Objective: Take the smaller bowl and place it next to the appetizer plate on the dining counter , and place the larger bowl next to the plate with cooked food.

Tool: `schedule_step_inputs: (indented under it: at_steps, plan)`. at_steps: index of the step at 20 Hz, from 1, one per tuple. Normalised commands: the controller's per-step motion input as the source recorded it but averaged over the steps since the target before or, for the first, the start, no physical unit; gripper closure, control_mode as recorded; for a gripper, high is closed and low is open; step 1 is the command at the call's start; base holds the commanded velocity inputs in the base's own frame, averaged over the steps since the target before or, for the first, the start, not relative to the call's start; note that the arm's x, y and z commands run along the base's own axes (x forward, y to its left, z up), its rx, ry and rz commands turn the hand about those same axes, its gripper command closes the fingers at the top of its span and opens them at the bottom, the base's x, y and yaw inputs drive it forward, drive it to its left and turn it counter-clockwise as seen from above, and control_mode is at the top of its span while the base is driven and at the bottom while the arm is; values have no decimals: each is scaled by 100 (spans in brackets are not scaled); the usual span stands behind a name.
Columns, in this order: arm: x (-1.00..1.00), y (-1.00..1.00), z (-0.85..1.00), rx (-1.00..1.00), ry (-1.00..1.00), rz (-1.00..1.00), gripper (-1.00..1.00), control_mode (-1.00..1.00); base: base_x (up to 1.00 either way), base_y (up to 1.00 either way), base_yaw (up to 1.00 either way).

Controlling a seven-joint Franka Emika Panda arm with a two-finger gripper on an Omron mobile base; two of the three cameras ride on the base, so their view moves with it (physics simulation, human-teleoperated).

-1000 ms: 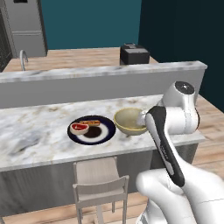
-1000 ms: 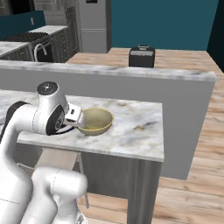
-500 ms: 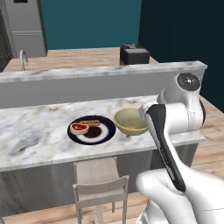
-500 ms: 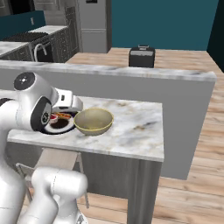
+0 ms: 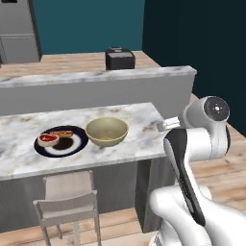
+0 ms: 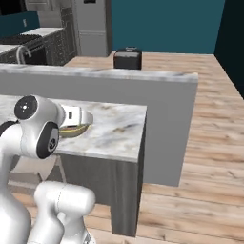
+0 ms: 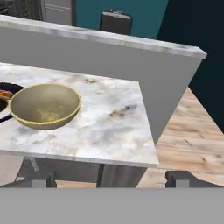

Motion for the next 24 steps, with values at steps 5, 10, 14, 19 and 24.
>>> schedule_step_inputs:
  at_steps: [5, 10, 14, 19, 24]
  plan:
    - [0, 0, 0, 0, 0, 0, -100, 100, -17, -100, -13]
    - [0, 0, 0, 0, 0, 0, -100, 100, 0, -100, -5]
    - [0, 0, 0, 0, 0, 0, -100, 100, 0, -100, -3]
    - [0, 0, 0, 0, 0, 0, -100, 100, 0, -98, 0]
    - [0, 0, 0, 0, 0, 0, -100, 100, 39, -68, 0]
